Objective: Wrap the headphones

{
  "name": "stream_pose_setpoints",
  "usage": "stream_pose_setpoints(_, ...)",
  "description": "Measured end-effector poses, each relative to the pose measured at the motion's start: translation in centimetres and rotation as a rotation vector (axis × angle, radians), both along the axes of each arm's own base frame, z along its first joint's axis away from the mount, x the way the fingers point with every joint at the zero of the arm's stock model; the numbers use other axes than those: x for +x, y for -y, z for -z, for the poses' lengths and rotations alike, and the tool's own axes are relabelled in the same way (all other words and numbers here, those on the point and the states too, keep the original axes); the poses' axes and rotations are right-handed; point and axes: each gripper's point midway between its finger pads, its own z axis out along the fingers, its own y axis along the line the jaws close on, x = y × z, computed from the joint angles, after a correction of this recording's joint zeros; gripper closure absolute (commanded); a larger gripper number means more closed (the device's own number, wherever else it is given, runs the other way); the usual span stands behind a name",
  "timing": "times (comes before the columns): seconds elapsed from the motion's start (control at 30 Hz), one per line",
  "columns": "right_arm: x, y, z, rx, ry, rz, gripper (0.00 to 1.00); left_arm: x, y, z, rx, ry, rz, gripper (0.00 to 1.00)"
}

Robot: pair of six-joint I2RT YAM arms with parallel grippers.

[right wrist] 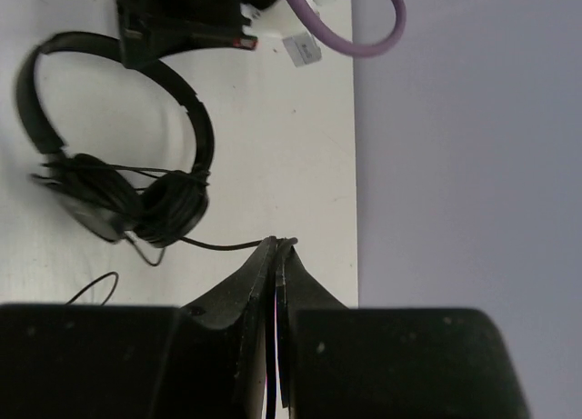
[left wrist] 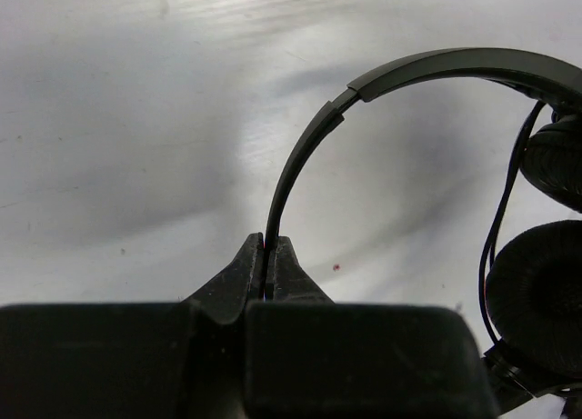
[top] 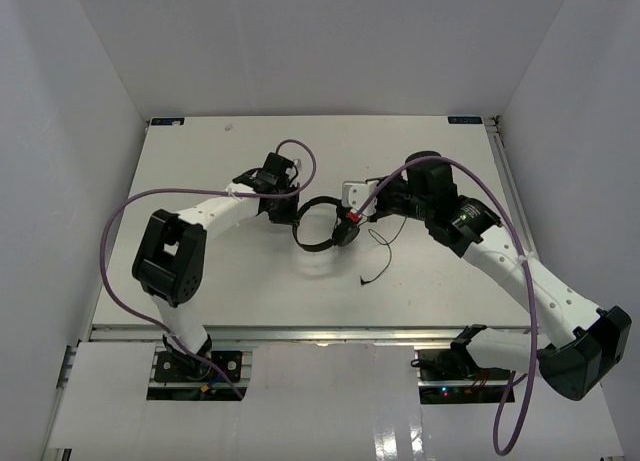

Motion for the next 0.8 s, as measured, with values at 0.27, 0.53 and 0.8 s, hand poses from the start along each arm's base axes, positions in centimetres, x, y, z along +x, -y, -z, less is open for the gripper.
stream_pose_setpoints(0.27, 3.2, 1.7, -0.3, 0.055, -0.024, 0.119, 0.92, -3.4, 1.5, -3.5, -0.047, 0.113, 0.195, 1.0)
stream_pose_setpoints(0.53, 3.5, 1.8, -0.6, 0.109, -0.077, 0.142, 0.92, -4.9, 2.7, -4.5, -0.068, 0.146, 0.278, 1.0)
stream_pose_setpoints(0.8, 4.0, 1.6, -1.9, 0.177, -0.095, 0.162, 0.92, -6.2, 4.2, -3.3, -0.067, 0.111, 0.322, 1.0)
